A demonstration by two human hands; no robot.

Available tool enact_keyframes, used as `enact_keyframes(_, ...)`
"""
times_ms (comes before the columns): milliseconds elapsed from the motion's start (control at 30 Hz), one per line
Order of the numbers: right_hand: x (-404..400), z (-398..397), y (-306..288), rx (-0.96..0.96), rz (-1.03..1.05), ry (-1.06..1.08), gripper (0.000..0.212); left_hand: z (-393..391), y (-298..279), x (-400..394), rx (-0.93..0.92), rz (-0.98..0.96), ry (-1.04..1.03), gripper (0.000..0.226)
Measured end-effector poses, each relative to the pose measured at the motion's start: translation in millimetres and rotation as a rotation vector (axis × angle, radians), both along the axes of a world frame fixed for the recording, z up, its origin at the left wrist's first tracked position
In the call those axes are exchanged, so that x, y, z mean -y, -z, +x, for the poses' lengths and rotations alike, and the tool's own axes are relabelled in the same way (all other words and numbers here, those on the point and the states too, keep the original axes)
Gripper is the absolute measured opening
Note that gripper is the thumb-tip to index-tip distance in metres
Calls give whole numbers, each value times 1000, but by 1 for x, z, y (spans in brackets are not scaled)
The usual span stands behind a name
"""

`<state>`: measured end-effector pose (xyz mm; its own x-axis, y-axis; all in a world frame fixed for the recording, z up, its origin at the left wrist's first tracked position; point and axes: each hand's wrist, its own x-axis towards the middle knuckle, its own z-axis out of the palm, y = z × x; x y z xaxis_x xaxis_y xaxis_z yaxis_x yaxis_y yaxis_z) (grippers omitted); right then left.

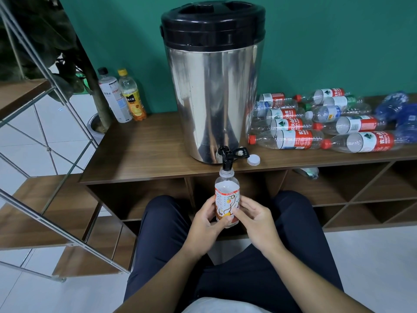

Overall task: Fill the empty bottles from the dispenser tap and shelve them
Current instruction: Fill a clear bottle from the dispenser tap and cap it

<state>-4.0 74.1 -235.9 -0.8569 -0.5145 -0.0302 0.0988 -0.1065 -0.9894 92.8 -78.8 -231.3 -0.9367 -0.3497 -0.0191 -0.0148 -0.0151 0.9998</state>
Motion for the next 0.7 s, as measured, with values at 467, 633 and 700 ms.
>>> enact_keyframes(467, -1, -1, 1, 16, -19, -6, 41, 0, -1, 0, -2, 13, 5, 69)
enact_keyframes(633, -1, -1, 2, 4, -24, -14, 39, 0, 0, 0, -15, 25, 6, 68)
enact_keyframes(700, -1, 0, 1, 4, -27, -14, 39, 0, -1, -1, -20, 33, 7, 68)
